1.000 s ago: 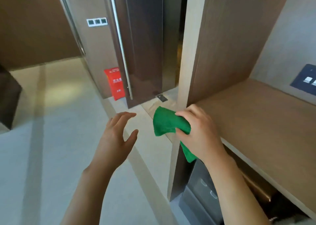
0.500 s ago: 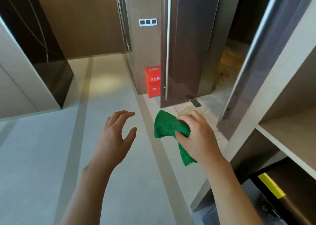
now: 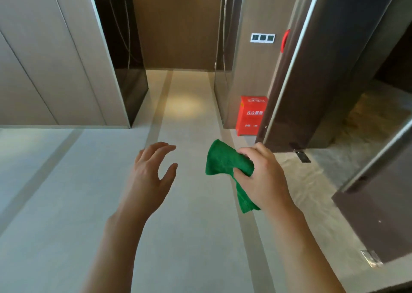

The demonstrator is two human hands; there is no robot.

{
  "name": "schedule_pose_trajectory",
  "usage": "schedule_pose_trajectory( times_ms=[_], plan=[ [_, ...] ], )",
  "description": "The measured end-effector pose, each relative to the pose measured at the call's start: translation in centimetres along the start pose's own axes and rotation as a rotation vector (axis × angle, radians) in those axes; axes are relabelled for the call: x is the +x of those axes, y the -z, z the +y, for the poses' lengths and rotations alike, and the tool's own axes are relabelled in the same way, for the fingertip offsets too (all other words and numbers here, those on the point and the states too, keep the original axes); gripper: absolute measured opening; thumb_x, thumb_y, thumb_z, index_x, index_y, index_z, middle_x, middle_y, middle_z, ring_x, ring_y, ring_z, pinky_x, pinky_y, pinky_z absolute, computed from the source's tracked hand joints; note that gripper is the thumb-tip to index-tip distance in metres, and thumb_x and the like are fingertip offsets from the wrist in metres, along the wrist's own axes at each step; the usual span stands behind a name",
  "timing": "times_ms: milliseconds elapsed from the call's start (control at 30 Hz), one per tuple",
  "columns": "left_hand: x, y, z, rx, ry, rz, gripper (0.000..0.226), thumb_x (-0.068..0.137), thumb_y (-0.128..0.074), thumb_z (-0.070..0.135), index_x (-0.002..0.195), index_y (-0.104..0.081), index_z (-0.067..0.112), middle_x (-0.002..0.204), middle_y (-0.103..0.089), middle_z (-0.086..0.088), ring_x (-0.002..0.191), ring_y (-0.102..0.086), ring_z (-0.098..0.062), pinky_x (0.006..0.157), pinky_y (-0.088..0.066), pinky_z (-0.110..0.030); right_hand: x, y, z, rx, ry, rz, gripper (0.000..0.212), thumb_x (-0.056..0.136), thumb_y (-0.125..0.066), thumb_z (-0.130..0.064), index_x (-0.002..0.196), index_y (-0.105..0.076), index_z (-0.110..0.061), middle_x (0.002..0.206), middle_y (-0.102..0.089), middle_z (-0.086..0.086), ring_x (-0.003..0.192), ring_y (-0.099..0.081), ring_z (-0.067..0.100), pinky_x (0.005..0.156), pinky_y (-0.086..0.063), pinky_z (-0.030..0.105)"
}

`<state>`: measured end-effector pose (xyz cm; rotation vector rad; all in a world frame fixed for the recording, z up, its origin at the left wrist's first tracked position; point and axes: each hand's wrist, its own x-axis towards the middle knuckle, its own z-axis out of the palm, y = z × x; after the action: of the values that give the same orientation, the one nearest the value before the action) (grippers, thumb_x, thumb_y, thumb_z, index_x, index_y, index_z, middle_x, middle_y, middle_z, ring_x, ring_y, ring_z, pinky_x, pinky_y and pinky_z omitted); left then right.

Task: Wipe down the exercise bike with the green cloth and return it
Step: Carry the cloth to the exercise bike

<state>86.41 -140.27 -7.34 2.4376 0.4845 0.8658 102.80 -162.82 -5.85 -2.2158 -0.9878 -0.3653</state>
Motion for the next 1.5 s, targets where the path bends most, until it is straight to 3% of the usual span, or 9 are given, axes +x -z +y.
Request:
schedule_pose_trajectory(
  times_ms=[200,433,600,933,1167,1500],
  plan=[
    [-1.6,7.5,-7.1,0.068,0.143,0.109,0.039,0.099,-0.069,0.024,0.137,-0.065,0.023,0.141,-0.059,0.004,0.134,-0.051,-0.022,0.109,-0.041,-0.038,4.2,-7.8,-7.6,0.069,0.119,-0.082,0.034,0.085,-0.077,-0.019,0.118,-0.07,-0.021,0.107,-0.055,-0.011,0.099,-0.057,0.014,0.078,-0.049,0.03],
    [-4.0,13.4,-13.7,0.15,0.293,0.252,0.038,0.098,-0.069,0.027,0.136,-0.065,0.027,0.141,-0.06,0.008,0.134,-0.053,-0.023,0.107,-0.048,-0.046,8.0,-15.4,-14.7,0.165,0.263,-0.19,0.034,0.086,-0.076,-0.022,0.119,-0.069,-0.024,0.106,-0.053,-0.013,0.1,-0.056,0.013,0.079,-0.054,0.035],
    [-4.0,15.6,-17.9,0.224,0.377,0.318,0.039,0.098,-0.069,0.028,0.137,-0.064,0.03,0.14,-0.058,0.011,0.133,-0.051,-0.019,0.105,-0.044,-0.037,11.1,-20.7,-17.9,0.224,0.349,-0.24,0.033,0.085,-0.076,-0.022,0.117,-0.069,-0.024,0.105,-0.053,-0.013,0.098,-0.055,0.011,0.076,-0.054,0.034],
    [3.1,18.2,-24.5,0.373,0.491,0.403,0.038,0.098,-0.068,0.03,0.136,-0.065,0.029,0.14,-0.059,0.01,0.132,-0.051,-0.021,0.105,-0.044,-0.038,22.6,-30.9,-22.6,0.351,0.474,-0.325,0.035,0.085,-0.077,-0.024,0.12,-0.07,-0.024,0.107,-0.054,-0.014,0.101,-0.057,0.013,0.076,-0.049,0.03],
    [9.3,20.0,-27.8,0.473,0.569,0.461,0.037,0.098,-0.071,0.025,0.135,-0.067,0.027,0.139,-0.06,0.007,0.132,-0.052,-0.021,0.107,-0.042,-0.036,30.6,-37.1,-25.7,0.48,0.548,-0.383,0.033,0.085,-0.076,-0.023,0.117,-0.07,-0.026,0.104,-0.055,-0.012,0.098,-0.056,0.013,0.076,-0.054,0.034],
    [11.4,23.4,-32.1,0.584,0.701,0.523,0.037,0.098,-0.07,0.028,0.134,-0.067,0.026,0.141,-0.06,0.005,0.133,-0.054,-0.022,0.106,-0.04,-0.034,35.3,-44.8,-31.6,0.548,0.678,-0.468,0.033,0.086,-0.076,-0.026,0.119,-0.07,-0.026,0.1,-0.054,-0.014,0.094,-0.053,0.01,0.073,-0.05,0.026]
  ],
)
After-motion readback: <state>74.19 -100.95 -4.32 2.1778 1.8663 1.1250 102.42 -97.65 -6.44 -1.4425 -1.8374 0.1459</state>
